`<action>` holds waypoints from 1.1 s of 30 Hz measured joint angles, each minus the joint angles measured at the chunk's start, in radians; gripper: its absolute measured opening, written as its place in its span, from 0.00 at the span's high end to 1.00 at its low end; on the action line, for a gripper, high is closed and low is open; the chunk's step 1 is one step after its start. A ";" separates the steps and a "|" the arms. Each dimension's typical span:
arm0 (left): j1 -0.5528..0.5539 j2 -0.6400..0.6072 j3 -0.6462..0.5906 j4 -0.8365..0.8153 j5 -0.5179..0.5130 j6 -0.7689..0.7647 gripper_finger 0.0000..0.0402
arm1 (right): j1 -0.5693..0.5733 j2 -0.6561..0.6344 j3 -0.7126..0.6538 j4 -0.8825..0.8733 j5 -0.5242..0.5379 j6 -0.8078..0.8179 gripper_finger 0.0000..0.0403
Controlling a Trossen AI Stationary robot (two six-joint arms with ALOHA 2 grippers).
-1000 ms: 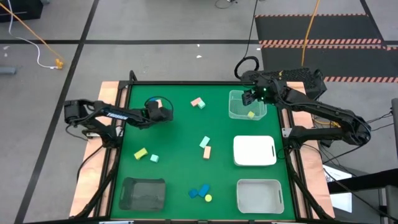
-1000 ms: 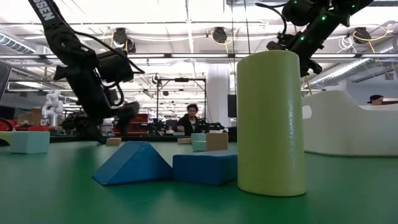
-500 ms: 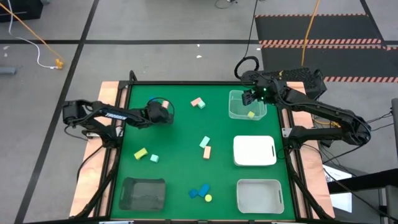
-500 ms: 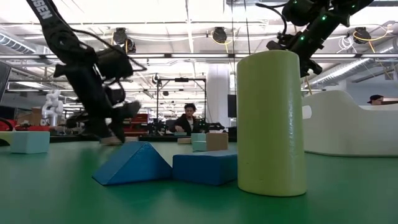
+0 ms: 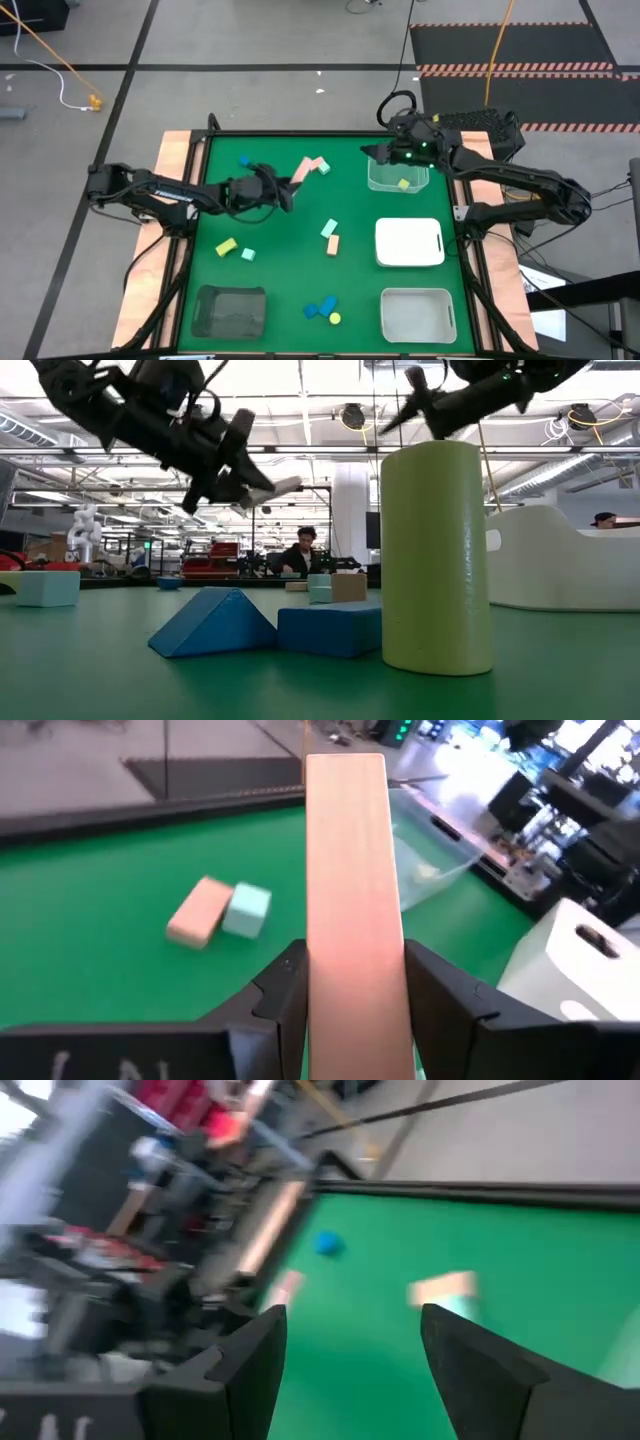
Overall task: Sort & place blocks by color
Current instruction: Put the top left brown block into the white bin
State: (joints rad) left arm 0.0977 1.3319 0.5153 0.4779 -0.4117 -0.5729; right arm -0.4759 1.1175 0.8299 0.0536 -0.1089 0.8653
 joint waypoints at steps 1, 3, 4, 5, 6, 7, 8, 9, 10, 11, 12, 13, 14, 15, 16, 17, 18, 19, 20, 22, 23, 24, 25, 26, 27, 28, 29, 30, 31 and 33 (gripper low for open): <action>-0.011 0.000 0.022 -0.027 -0.016 0.022 0.68 | 0.020 0.020 0.000 0.042 0.001 0.026 0.44; -0.029 0.000 0.076 -0.101 -0.042 0.065 0.68 | 0.053 0.061 0.000 0.138 0.003 0.070 0.44; -0.035 0.000 0.107 -0.148 -0.050 0.089 0.68 | 0.067 0.083 0.000 0.180 0.005 0.089 0.44; -0.040 0.000 0.138 -0.196 -0.058 0.112 0.68 | 0.081 0.109 0.000 0.228 0.005 0.108 0.44; -0.043 0.004 0.171 -0.239 -0.065 0.136 0.68 | 0.092 0.134 0.000 0.271 0.006 0.128 0.44; -0.047 0.008 0.201 -0.276 -0.074 0.163 0.68 | 0.103 0.158 0.000 0.300 0.007 0.151 0.44; -0.050 0.009 0.227 -0.304 -0.084 0.192 0.68 | 0.114 0.184 0.000 0.329 0.006 0.173 0.44; -0.053 0.009 0.249 -0.329 -0.091 0.221 0.68 | 0.125 0.208 0.000 0.358 0.007 0.196 0.44; -0.054 0.008 0.269 -0.342 -0.092 0.250 0.68 | 0.134 0.230 0.000 0.379 0.007 0.216 0.44; -0.054 0.008 0.285 -0.345 -0.092 0.277 0.68 | 0.144 0.252 0.000 0.400 0.007 0.230 0.44; -0.054 0.008 0.294 -0.346 -0.093 0.295 0.68 | 0.154 0.271 0.000 0.421 0.007 0.245 0.44; -0.052 0.008 0.299 -0.350 -0.095 0.309 0.68 | 0.164 0.288 0.000 0.439 0.010 0.256 0.44; -0.051 0.008 0.300 -0.353 -0.095 0.323 0.68 | 0.174 0.304 0.000 0.459 0.021 0.264 0.44; -0.049 0.008 0.300 -0.356 -0.095 0.335 0.68 | 0.185 0.317 0.000 0.474 0.037 0.270 0.44; -0.045 0.008 0.300 -0.361 -0.095 0.343 0.68 | 0.195 0.330 0.000 0.493 0.059 0.273 0.44; -0.041 0.008 0.300 -0.365 -0.095 0.344 0.68 | 0.204 0.341 0.000 0.515 0.080 0.273 0.44; -0.037 0.011 0.301 -0.366 -0.096 0.341 0.68 | 0.211 0.348 0.000 0.520 0.101 0.274 0.44; -0.035 0.019 0.302 -0.365 -0.097 0.334 0.68 | 0.218 0.356 0.000 0.522 0.123 0.275 0.44; -0.032 0.025 0.302 -0.366 -0.098 0.332 0.68 | 0.226 0.367 0.004 0.527 0.146 0.275 0.44; -0.030 0.030 0.300 -0.379 -0.097 0.333 0.68 | 0.240 0.382 0.012 0.525 0.171 0.275 0.45; -0.030 0.039 0.301 -0.365 -0.097 0.333 0.68 | 0.246 0.390 0.018 0.529 0.185 0.275 0.45; -0.031 0.048 0.304 -0.352 -0.092 0.333 0.68 | 0.250 0.397 0.025 0.537 0.193 0.274 0.46; -0.033 0.052 0.304 -0.354 -0.084 0.333 0.68 | 0.255 0.403 0.030 0.545 0.205 0.270 0.47; -0.036 0.054 0.301 -0.368 -0.082 0.333 0.68 | 0.258 0.409 0.034 0.549 0.218 0.266 0.48; -0.040 0.063 0.300 -0.361 -0.082 0.334 0.68 | 0.258 0.415 0.037 0.550 0.231 0.262 0.49; -0.045 0.073 0.302 -0.333 -0.071 0.336 0.68 | 0.258 0.419 0.039 0.549 0.241 0.259 0.49; -0.051 0.077 0.303 -0.326 -0.066 0.339 0.68 | 0.258 0.420 0.039 0.547 0.247 0.259 0.50; -0.057 0.077 0.302 -0.329 -0.061 0.344 0.68 | 0.257 0.420 0.039 0.542 0.253 0.259 0.51; -0.063 0.077 0.301 -0.325 -0.060 0.349 0.68 | 0.257 0.418 0.040 0.543 0.269 0.258 0.52; -0.073 0.087 0.302 -0.302 -0.058 0.353 0.68 | 0.257 0.418 0.040 0.544 0.285 0.242 0.54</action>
State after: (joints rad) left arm 0.0246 1.4184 0.8173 0.1756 -0.4701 -0.2198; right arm -0.2188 1.5352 0.8700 0.5972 0.1762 1.1078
